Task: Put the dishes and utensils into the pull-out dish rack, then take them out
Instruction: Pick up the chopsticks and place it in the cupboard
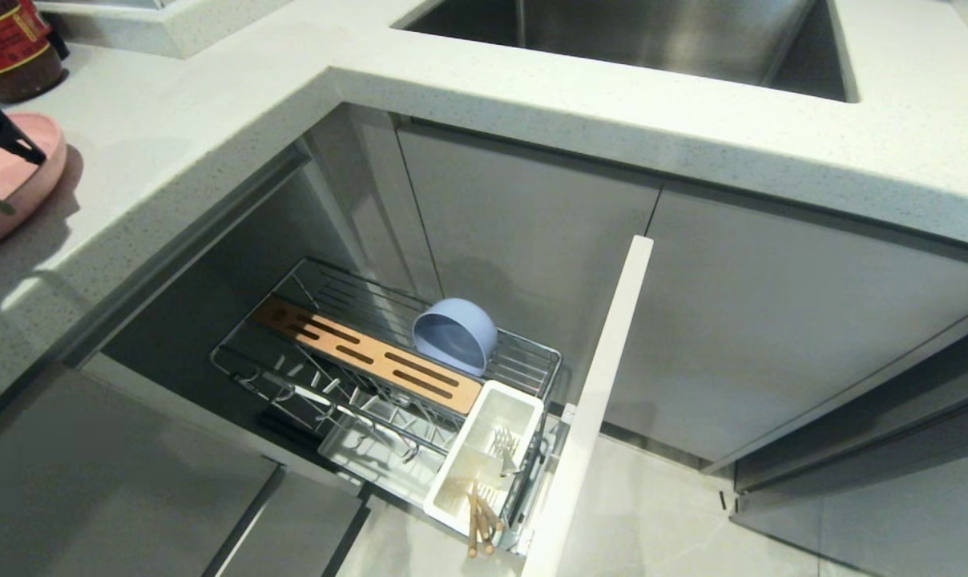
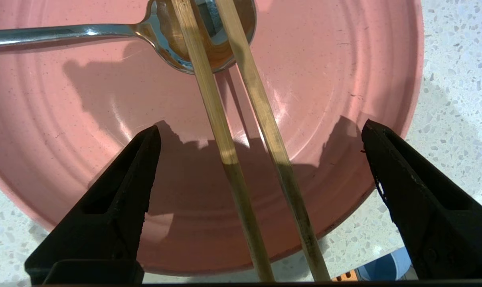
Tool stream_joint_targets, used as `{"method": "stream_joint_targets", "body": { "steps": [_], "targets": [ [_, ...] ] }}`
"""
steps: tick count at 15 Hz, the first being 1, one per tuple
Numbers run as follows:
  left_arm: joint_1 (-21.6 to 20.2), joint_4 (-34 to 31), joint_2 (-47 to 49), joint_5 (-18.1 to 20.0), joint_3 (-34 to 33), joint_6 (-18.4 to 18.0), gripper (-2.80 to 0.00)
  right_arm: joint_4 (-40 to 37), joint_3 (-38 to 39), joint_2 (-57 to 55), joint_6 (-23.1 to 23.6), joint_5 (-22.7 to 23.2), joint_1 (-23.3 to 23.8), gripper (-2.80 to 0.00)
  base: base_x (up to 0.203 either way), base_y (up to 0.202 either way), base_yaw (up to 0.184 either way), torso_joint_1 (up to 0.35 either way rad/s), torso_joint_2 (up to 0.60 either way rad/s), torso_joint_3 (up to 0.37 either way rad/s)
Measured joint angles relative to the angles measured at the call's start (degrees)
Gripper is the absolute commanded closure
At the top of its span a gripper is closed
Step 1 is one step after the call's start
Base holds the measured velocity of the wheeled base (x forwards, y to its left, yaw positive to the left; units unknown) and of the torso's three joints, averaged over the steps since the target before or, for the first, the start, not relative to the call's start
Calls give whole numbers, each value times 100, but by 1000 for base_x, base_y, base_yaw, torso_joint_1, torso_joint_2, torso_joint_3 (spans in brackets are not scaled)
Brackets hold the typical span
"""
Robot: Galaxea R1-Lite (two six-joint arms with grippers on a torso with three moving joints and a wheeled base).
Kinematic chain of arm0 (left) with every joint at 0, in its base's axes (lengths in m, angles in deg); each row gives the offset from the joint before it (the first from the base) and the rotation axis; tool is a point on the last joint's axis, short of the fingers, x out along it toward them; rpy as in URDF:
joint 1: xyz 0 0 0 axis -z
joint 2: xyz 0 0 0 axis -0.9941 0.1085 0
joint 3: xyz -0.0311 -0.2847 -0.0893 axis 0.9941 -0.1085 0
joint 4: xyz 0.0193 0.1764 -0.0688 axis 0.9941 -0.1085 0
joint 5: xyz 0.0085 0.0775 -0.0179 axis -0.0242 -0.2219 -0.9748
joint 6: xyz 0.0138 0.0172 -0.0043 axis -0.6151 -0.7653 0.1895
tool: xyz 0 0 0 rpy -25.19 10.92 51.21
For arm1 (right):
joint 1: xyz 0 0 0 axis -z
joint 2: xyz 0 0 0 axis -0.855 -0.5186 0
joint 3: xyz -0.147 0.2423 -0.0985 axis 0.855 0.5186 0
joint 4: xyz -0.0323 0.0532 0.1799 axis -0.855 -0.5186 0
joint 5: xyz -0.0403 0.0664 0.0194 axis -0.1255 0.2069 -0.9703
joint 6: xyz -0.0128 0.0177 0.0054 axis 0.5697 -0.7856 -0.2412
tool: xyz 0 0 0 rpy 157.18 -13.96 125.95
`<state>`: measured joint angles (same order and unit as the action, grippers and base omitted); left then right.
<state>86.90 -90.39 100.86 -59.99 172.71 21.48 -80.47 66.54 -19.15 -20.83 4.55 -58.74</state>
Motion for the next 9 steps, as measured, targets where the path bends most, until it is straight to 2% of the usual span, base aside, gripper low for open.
{"method": "stream_joint_targets", "body": {
  "steps": [6,7,9],
  "targets": [
    [-35,79,30,6,-4,-7,-280,0,0,0,0,2,-2,0,0,0,0,0,0,0],
    [-35,83,30,4,-11,-5,0,0,0,0,0,2,-2,0,0,0,0,0,0,0],
    [-33,88,35,6,-4,-5,0,0,0,0,0,1,-2,0,0,0,0,0,0,0]
  ]
}}
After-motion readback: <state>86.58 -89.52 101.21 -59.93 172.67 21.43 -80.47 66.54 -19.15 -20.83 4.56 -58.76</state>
